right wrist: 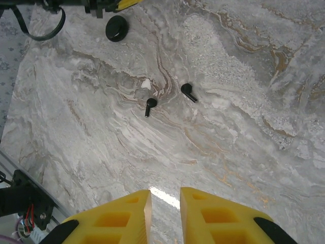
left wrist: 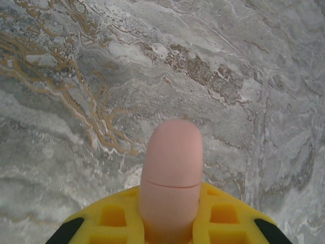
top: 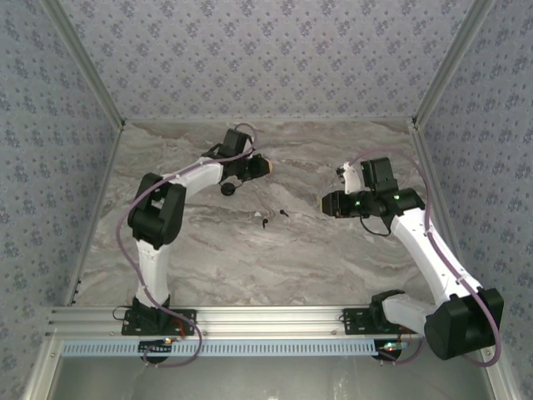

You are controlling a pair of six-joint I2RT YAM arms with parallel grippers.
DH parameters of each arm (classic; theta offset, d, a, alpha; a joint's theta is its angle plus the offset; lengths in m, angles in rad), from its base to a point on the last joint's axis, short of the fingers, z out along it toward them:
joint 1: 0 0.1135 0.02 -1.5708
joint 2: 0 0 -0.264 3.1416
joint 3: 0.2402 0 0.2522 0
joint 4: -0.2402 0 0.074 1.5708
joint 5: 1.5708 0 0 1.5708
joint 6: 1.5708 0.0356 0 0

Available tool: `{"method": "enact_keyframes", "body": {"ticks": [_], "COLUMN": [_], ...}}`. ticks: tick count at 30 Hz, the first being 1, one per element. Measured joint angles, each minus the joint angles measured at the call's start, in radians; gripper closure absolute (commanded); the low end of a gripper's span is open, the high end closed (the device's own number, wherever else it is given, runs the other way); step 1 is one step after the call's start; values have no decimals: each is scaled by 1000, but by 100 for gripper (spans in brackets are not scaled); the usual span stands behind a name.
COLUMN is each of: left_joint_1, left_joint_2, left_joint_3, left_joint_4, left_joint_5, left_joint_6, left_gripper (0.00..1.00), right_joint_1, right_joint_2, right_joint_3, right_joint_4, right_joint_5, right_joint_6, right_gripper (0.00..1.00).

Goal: Insert wireless bluetooth earbuds into charging case

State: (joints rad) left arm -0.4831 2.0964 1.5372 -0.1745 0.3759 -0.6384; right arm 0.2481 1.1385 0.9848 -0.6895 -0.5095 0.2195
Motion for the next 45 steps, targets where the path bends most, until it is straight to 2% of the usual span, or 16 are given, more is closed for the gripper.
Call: {"method": "enact_keyframes", "body": {"ticks": [10, 22, 28, 34, 40, 45], "left_joint_1": [9, 25, 25, 25, 25, 31], "left_joint_2": [154, 251, 274, 293, 301, 300], "left_joint_3": [209, 310, 320, 355, 395, 415], "left_joint_4": [-95, -167, -178, -202, -243, -280], "left_joint_5": [24, 29, 26, 19, -6, -56], "left_joint_6": [0, 2, 8, 26, 53, 75], "left_gripper": [86, 85, 80, 65, 42, 36], "right_joint_1": [0, 0, 0, 0, 0, 0], "right_joint_2": [0, 1, 1, 1, 1, 1], "right_joint_3": [-6, -18, -21, -25, -25, -25], "right_joint_4": [-3, -2, 2, 5, 5, 5], "right_joint_5": [10, 16, 17, 17, 17, 18], "right_joint_6": [1, 12, 23, 26, 27, 27], "right_gripper": [76, 76, 75, 75, 74, 74]}}
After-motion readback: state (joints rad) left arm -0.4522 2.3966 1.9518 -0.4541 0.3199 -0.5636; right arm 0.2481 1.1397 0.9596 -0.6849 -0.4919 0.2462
